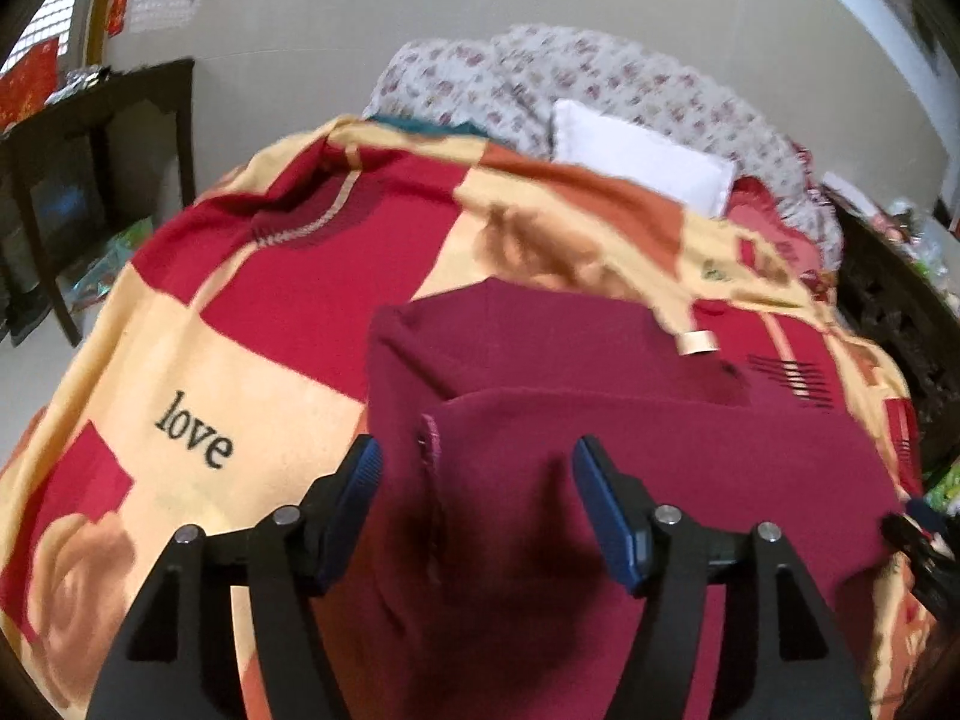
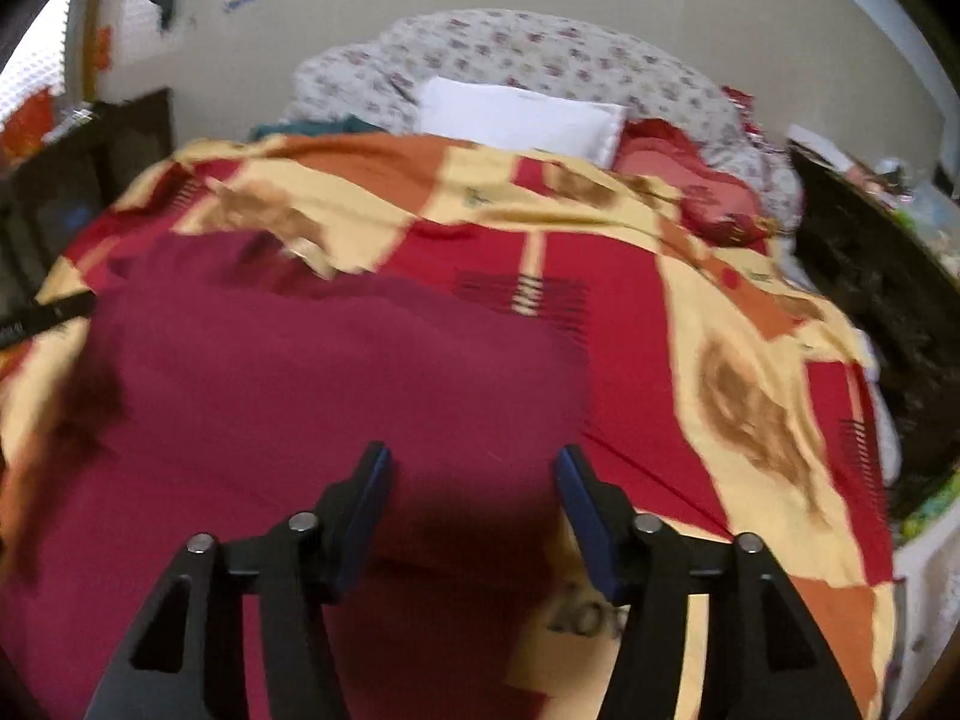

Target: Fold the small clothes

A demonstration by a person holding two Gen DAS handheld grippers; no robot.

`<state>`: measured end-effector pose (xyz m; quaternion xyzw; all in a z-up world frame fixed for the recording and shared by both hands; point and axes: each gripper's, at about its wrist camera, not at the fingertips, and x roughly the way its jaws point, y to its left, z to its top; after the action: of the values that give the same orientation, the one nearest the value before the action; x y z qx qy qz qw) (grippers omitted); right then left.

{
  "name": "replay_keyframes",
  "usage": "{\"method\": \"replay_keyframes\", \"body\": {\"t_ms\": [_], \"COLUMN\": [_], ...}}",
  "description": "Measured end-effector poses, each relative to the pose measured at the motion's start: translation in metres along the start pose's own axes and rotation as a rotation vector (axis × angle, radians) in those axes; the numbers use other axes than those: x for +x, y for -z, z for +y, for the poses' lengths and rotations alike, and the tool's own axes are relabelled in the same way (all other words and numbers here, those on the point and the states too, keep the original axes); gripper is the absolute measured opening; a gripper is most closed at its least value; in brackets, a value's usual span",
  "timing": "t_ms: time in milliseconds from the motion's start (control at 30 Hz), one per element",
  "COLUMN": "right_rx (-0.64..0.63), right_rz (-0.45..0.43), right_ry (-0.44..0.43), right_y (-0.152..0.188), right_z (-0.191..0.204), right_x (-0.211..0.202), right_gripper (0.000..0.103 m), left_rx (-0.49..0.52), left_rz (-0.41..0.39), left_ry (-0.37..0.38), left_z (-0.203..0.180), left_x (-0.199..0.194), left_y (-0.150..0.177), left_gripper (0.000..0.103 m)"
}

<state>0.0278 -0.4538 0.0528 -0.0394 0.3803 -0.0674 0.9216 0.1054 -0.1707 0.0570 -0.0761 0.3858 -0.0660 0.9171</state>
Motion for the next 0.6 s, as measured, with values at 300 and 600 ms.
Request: {"method": "replay_keyframes", "body": {"t_ms": [300,600], "right_rx": [0.097,0.127], "right_rz": [0.075,0.025], "right_ry": [-0.085,-0.12], "right_y": [0.022,0.029], "right_z": [-0.03,-0.026], "right_x": [0.022,-0.015], "right_gripper": [0.046,0.049], "left_rx": [0.015,0.071], "left_rz": [0.013,-0.01], "left_ry": [-0.058,-0.08], "left_z": [0.004,-0.002], "left_x": [0.022,-0.008], "left_y": [0.011,0.02], "left_gripper": [0.067,0.075]}}
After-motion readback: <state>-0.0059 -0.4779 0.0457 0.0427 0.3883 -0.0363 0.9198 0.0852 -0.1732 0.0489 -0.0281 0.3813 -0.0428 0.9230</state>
